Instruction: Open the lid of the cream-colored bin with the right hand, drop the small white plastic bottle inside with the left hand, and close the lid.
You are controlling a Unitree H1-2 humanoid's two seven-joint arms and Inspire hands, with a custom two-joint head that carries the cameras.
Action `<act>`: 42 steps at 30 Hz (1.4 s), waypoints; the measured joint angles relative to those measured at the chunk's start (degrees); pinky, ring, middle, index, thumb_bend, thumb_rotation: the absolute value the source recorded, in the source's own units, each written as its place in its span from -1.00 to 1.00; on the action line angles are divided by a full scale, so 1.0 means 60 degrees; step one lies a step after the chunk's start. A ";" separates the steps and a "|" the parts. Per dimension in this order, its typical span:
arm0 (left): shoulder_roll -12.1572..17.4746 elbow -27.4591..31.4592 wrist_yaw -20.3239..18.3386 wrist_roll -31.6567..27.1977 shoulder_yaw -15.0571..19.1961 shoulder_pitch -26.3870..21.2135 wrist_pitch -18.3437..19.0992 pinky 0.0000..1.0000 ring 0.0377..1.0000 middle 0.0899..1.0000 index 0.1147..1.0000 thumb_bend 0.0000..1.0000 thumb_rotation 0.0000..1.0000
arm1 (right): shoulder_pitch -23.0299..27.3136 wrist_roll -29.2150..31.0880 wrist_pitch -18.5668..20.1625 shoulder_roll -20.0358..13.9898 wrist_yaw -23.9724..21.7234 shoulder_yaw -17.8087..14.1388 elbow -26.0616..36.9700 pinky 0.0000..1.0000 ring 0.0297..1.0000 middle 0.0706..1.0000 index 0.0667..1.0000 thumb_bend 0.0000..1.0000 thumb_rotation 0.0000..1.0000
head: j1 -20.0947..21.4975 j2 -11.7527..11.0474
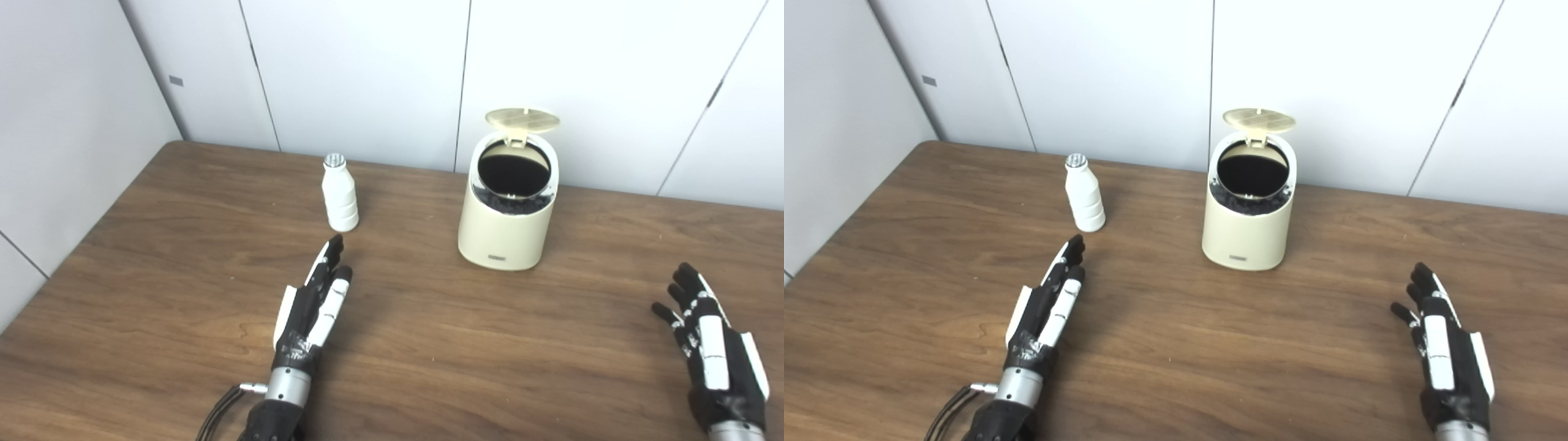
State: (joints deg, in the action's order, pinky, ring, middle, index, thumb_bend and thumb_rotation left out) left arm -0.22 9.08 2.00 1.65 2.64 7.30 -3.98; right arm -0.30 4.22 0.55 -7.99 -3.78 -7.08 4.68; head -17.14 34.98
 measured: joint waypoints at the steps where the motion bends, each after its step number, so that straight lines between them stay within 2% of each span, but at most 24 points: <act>1: -0.0001 0.0001 0.0003 0.0006 -0.0001 -0.0001 0.0002 1.00 1.00 0.96 0.96 0.19 0.52 | -0.0010 0.0000 0.0063 0.0000 0.0005 0.0002 0.0049 0.92 0.90 0.90 0.85 0.17 0.88 | 0.0000 -0.0015; 4: 0.0001 0.0043 0.0076 0.0219 -0.0005 -0.0004 0.0087 1.00 0.98 0.93 0.97 0.20 0.24 | -0.0047 0.0000 0.0258 0.0002 0.0014 0.0004 0.0196 0.92 0.89 0.89 0.85 0.14 0.88 | 0.0029 0.0000; 7: -0.0057 0.0173 0.0362 0.0774 0.0034 -0.0011 0.0265 0.86 0.87 0.85 0.91 0.33 -0.04 | -0.0072 0.0027 0.0372 0.0014 0.0022 0.0004 0.0294 0.92 0.90 0.89 0.85 0.12 0.86 | 0.0103 0.0000; 10: -0.0086 0.0413 0.0638 0.1299 0.0200 -0.0123 0.0755 0.75 0.80 0.82 0.87 0.50 -0.21 | -0.0100 0.0130 0.0400 0.0026 0.0017 0.0005 0.0344 0.94 0.90 0.90 0.85 0.13 0.86 | 0.0146 0.0014; 13: -0.0030 0.0688 0.0812 0.1498 0.0453 -0.0378 0.1183 0.75 0.76 0.79 0.83 0.65 -0.33 | -0.0110 0.0156 0.0398 0.0022 0.0015 0.0004 0.0346 0.94 0.90 0.90 0.85 0.13 0.88 | 0.0161 0.0000; 15: 0.0093 0.0912 0.0822 0.1549 0.0556 -0.0639 0.1459 0.71 0.75 0.78 0.83 0.72 -0.35 | -0.0113 0.0180 0.0398 0.0022 0.0011 0.0010 0.0362 0.94 0.89 0.89 0.84 0.13 0.85 | 0.0176 0.0044; 19: 0.0392 0.1442 0.0769 0.1611 0.0638 -0.1141 0.1946 0.69 0.79 0.80 0.82 0.74 -0.39 | -0.0115 0.0198 0.0398 0.0023 0.0011 0.0009 0.0408 0.92 0.88 0.89 0.83 0.13 0.85 | 0.0161 0.0073; 24: 0.0653 0.1634 0.0765 0.2009 0.0800 -0.1554 0.2629 0.57 0.70 0.74 0.74 0.81 -0.33 | -0.0118 0.0174 0.0398 0.0039 0.0032 0.0021 0.0429 0.92 0.87 0.88 0.84 0.12 0.87 | 0.0161 0.0088; 28: 0.0928 0.1644 0.0763 0.2435 0.0846 -0.1716 0.3140 0.66 0.74 0.74 0.75 0.78 -0.34 | -0.0119 0.0160 0.0398 0.0055 0.0044 0.0028 0.0430 0.92 0.87 0.88 0.84 0.12 0.88 | 0.0190 0.0103; 31: 0.1113 0.1641 0.0764 0.2786 0.0852 -0.1829 0.3339 0.71 0.77 0.75 0.76 0.77 -0.33 | -0.0119 0.0160 0.0397 0.0055 0.0044 0.0029 0.0430 0.90 0.88 0.89 0.84 0.15 0.87 | 0.0219 0.0132; 36: 0.1288 0.1450 0.0890 0.3174 0.0902 -0.2130 0.3397 0.59 0.70 0.72 0.74 0.76 -0.39 | -0.0119 0.0124 0.0408 0.0059 0.0076 0.0037 0.0438 0.90 0.87 0.88 0.82 0.16 0.86 | 0.0264 0.0146; 42: 0.1571 0.0620 0.1107 0.3476 0.0895 -0.2403 0.3348 0.58 0.69 0.73 0.74 0.71 -0.49 | -0.0118 0.0135 0.0450 0.0058 0.0085 0.0036 0.0453 0.89 0.88 0.89 0.85 0.22 0.83 | 0.0366 0.0161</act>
State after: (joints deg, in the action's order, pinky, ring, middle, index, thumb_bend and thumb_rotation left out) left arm 9.20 12.80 8.64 22.51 8.01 -7.12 16.11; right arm -1.01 5.03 3.25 -7.64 -3.27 -6.87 7.40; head -14.94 35.95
